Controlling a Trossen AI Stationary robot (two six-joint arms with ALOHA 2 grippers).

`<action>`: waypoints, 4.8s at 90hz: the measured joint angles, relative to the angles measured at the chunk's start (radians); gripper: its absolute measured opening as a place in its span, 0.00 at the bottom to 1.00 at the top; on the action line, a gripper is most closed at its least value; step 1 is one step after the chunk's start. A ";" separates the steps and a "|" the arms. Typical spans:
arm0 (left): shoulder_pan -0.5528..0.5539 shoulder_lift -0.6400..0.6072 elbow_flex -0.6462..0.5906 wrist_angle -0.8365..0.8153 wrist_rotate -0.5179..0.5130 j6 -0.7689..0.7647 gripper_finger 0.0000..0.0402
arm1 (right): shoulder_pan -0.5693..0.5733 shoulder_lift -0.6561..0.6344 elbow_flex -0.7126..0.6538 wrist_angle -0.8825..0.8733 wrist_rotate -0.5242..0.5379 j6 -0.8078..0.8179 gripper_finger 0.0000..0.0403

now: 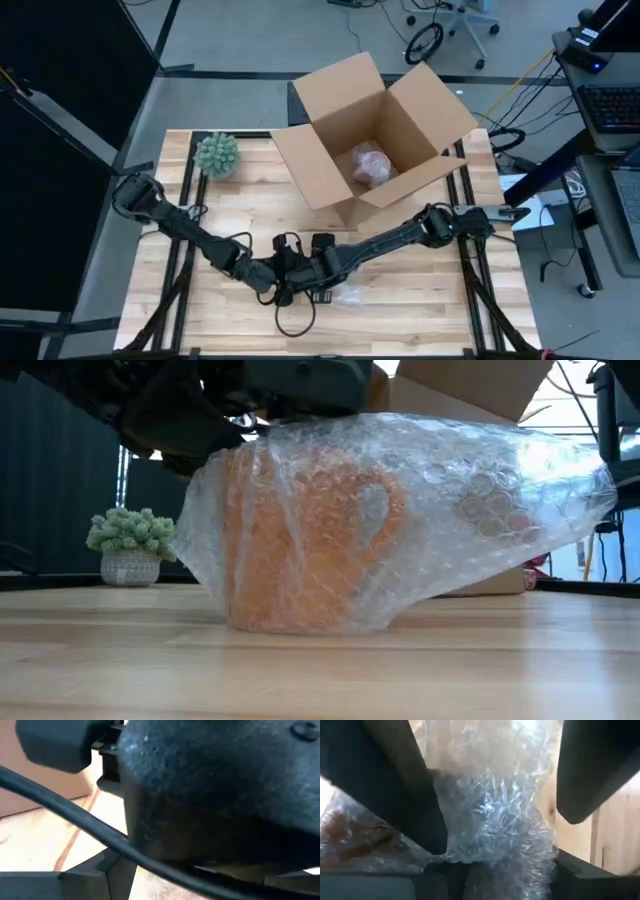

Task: Wrap mug
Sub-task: Wrap the orange mug with bubble wrap

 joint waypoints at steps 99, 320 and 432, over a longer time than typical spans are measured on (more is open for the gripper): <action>0.001 0.001 -0.001 0.000 -0.002 -0.004 0.57 | 0.079 -0.174 -0.005 0.093 -0.051 -0.056 0.02; -0.032 0.003 -0.003 -0.016 0.036 -0.006 0.57 | 0.121 -0.239 -0.090 -0.070 -0.002 0.078 0.48; 0.018 0.006 0.169 -0.265 0.140 -0.086 0.57 | 0.082 -0.270 -0.582 0.574 0.063 0.055 0.48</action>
